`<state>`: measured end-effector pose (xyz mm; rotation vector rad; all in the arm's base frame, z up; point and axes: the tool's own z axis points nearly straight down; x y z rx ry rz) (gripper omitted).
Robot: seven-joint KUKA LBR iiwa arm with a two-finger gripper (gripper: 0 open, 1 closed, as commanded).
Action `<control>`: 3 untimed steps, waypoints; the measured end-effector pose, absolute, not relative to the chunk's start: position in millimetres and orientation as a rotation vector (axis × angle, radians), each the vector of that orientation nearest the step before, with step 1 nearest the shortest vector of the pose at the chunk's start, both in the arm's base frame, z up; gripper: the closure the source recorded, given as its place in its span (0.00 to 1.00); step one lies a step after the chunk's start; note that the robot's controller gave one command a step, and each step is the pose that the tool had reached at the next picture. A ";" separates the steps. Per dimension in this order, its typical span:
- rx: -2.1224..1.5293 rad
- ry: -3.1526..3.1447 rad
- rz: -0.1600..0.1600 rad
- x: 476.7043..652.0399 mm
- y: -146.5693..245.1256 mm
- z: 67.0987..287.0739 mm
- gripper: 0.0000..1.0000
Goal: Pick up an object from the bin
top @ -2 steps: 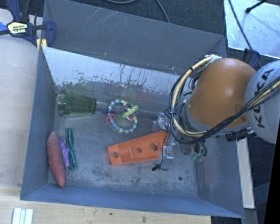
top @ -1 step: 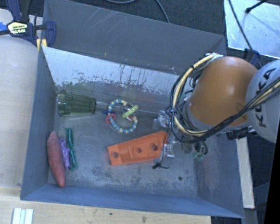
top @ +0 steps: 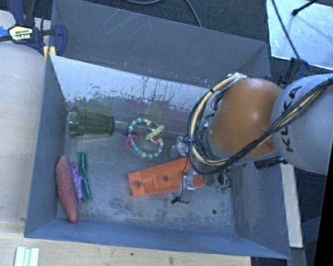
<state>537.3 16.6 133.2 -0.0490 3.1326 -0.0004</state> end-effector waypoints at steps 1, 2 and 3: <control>-0.141 3.133 0.001 542.1 26.8 69.9 1.00; -0.140 3.133 0.000 542.1 26.7 69.8 1.00; -0.128 3.126 0.001 555.6 41.5 224.8 1.00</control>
Offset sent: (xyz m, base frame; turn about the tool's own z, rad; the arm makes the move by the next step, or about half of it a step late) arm 0.0000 0.0000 0.0000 0.0000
